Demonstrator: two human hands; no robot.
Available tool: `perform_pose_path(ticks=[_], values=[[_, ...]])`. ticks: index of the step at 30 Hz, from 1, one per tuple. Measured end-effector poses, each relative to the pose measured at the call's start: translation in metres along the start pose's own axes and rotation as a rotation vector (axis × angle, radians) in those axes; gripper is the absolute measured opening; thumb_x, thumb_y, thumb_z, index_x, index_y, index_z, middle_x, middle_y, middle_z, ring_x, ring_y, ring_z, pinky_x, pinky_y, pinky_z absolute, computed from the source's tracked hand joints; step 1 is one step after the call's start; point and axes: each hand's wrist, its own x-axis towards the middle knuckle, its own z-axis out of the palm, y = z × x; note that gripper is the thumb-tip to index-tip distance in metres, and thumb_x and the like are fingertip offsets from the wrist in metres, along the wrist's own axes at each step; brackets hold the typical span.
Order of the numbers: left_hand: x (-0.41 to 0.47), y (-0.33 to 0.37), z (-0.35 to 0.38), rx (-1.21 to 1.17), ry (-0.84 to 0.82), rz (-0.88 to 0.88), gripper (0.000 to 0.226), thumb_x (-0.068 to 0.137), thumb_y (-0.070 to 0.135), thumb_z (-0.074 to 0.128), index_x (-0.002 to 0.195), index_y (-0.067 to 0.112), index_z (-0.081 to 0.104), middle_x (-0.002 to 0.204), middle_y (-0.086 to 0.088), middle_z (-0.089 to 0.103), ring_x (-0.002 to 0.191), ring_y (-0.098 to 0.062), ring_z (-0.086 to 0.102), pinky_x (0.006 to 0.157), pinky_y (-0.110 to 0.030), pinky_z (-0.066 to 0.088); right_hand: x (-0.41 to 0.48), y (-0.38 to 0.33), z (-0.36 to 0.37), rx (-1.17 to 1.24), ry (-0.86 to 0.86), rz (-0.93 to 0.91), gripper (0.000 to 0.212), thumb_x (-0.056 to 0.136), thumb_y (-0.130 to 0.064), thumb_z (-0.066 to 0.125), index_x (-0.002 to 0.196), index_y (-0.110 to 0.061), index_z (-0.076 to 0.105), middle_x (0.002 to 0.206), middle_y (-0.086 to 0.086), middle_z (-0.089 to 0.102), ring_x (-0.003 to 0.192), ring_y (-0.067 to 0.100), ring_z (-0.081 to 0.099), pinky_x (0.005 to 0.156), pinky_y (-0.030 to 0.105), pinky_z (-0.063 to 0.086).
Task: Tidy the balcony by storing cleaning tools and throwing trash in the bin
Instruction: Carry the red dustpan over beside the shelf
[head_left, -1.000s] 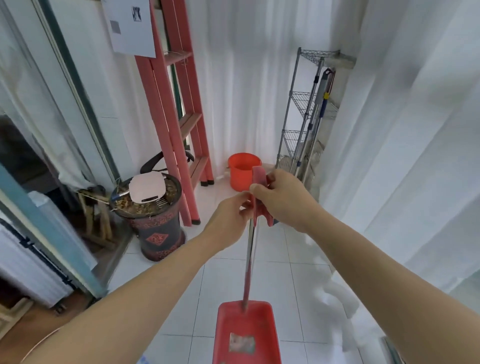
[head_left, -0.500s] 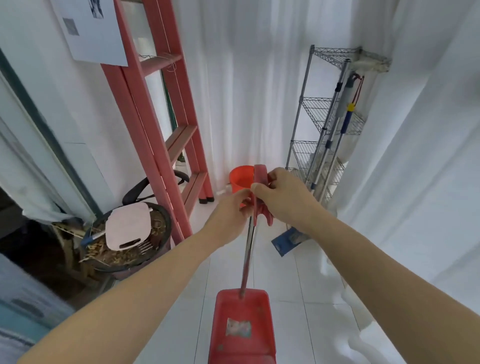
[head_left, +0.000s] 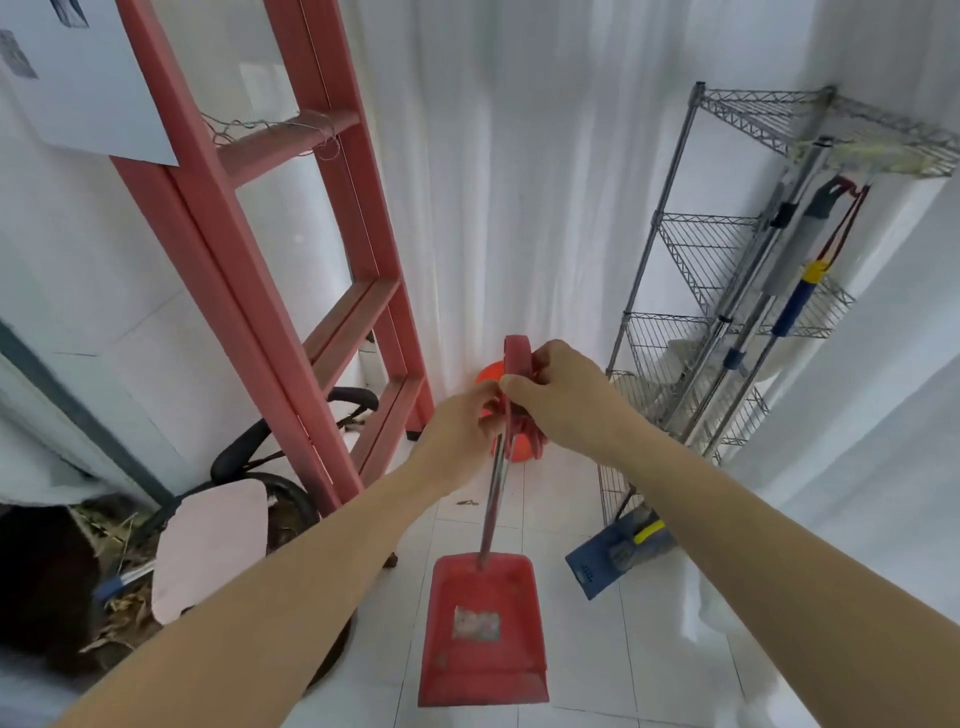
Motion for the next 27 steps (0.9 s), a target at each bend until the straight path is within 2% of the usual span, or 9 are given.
perform_pose_path(ticks=[4, 9, 17, 19, 23, 25, 27], values=[[0.070, -0.029, -0.002, -0.049, -0.056, -0.038, 0.021, 0.094, 0.007, 0.048, 0.111, 0.011, 0.061, 0.097, -0.004, 0.070, 0.088, -0.016, 0.067, 0.085, -0.027, 0.053, 0.071, 0.007, 0.004, -0.035, 0.010, 0.040, 0.025, 0.088, -0.029, 0.054, 0.100, -0.007, 0.052, 0.073, 0.001, 0.060, 0.061, 0.014, 0.058, 0.052, 0.024, 0.040], [0.155, -0.061, -0.003, -0.054, -0.144, -0.053, 0.022, 0.094, 0.010, 0.048, 0.111, 0.012, 0.061, 0.099, -0.006, 0.070, 0.091, -0.019, 0.066, 0.084, -0.027, 0.051, 0.154, 0.019, 0.004, -0.021, 0.006, 0.118, 0.027, 0.087, -0.029, 0.054, 0.102, -0.007, 0.049, 0.084, 0.011, 0.066, 0.065, 0.024, 0.063, 0.062, 0.034, 0.052], [0.275, -0.092, 0.015, -0.140, -0.250, -0.128, 0.029, 0.092, 0.005, 0.048, 0.116, 0.014, 0.062, 0.106, -0.008, 0.070, 0.098, -0.022, 0.066, 0.092, -0.032, 0.049, 0.263, 0.051, -0.012, -0.025, 0.020, 0.212, 0.029, 0.088, -0.031, 0.053, 0.106, -0.009, 0.047, 0.091, 0.011, 0.067, 0.076, 0.025, 0.065, 0.062, 0.029, 0.049], [0.305, -0.101, 0.023, -0.127, -0.248, -0.132, 0.027, 0.091, 0.005, 0.048, 0.112, 0.015, 0.062, 0.103, -0.007, 0.070, 0.095, -0.021, 0.066, 0.087, -0.028, 0.050, 0.294, 0.063, -0.016, -0.006, 0.006, 0.211, 0.029, 0.088, -0.030, 0.054, 0.105, -0.008, 0.046, 0.091, 0.012, 0.067, 0.074, 0.027, 0.065, 0.062, 0.034, 0.053], [0.357, -0.116, 0.046, -0.124, -0.256, -0.176, 0.026, 0.092, 0.003, 0.045, 0.110, 0.011, 0.062, 0.095, -0.004, 0.068, 0.080, -0.011, 0.062, 0.068, -0.005, 0.044, 0.353, 0.093, -0.022, -0.001, -0.054, 0.235, 0.029, 0.087, -0.029, 0.054, 0.104, -0.007, 0.045, 0.088, 0.014, 0.066, 0.071, 0.030, 0.066, 0.071, 0.045, 0.057], [0.372, -0.124, 0.055, -0.093, -0.238, -0.193, 0.025, 0.093, 0.005, 0.046, 0.108, 0.017, 0.062, 0.086, 0.008, 0.064, 0.072, -0.001, 0.057, 0.065, -0.005, 0.043, 0.370, 0.103, -0.023, -0.011, -0.084, 0.251, 0.030, 0.088, -0.028, 0.054, 0.105, -0.006, 0.044, 0.090, 0.015, 0.066, 0.073, 0.031, 0.066, 0.073, 0.045, 0.056], [0.394, -0.133, 0.068, -0.086, -0.226, -0.228, 0.024, 0.092, 0.007, 0.047, 0.098, 0.025, 0.062, 0.078, 0.016, 0.059, 0.072, -0.002, 0.058, 0.068, -0.010, 0.044, 0.393, 0.115, -0.025, -0.017, -0.107, 0.263, 0.030, 0.089, -0.027, 0.053, 0.107, -0.005, 0.044, 0.091, 0.014, 0.065, 0.075, 0.030, 0.066, 0.072, 0.044, 0.056]])
